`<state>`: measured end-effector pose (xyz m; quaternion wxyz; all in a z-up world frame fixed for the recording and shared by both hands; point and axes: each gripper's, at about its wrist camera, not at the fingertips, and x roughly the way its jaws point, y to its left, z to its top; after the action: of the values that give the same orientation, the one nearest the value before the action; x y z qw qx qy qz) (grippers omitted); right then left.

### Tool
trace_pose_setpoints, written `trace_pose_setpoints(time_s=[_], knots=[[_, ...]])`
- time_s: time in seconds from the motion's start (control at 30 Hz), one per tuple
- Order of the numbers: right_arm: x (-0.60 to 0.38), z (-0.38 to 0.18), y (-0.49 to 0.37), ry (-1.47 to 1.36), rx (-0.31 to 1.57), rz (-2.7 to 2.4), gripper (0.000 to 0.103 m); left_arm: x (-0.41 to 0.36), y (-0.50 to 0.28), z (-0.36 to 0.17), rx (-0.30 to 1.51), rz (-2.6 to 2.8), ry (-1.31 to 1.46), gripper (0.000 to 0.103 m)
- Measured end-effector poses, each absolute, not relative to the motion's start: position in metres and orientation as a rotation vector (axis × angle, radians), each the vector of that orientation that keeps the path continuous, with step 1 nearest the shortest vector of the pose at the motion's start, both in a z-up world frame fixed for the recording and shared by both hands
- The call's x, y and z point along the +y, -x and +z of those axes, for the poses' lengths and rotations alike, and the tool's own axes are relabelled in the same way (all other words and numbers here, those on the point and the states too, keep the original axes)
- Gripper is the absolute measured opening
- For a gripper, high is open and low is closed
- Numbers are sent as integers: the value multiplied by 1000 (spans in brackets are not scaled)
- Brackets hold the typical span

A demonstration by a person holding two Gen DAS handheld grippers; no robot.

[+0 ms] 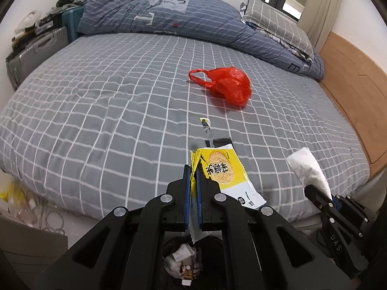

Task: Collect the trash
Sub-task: 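Lift the yellow packet and white tissue and carry them toward the bin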

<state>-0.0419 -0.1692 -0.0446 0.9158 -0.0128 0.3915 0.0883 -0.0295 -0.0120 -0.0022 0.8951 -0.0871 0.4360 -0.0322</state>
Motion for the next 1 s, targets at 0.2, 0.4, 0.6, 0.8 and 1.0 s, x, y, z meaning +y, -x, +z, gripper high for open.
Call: trace_pose_setpoints(time_s=[0.2,0.4,0.6,0.8,1.0], knots=[[-167,-37,69,23,801,176,6,-22,57,1,905,-77,159,4],[-167,-30,89,24,794,165,6,-30,80,-3,927,-91,126,4],[-166,-30,109,9,798,165,7,-30,105,-11,954,-91,107,4],[-163,-38,124,27,822,142,6,-28,126,-15,969,-87,109,4],[-165,-45,141,26,852,129,7,-28,144,-16,982,-92,104,4]])
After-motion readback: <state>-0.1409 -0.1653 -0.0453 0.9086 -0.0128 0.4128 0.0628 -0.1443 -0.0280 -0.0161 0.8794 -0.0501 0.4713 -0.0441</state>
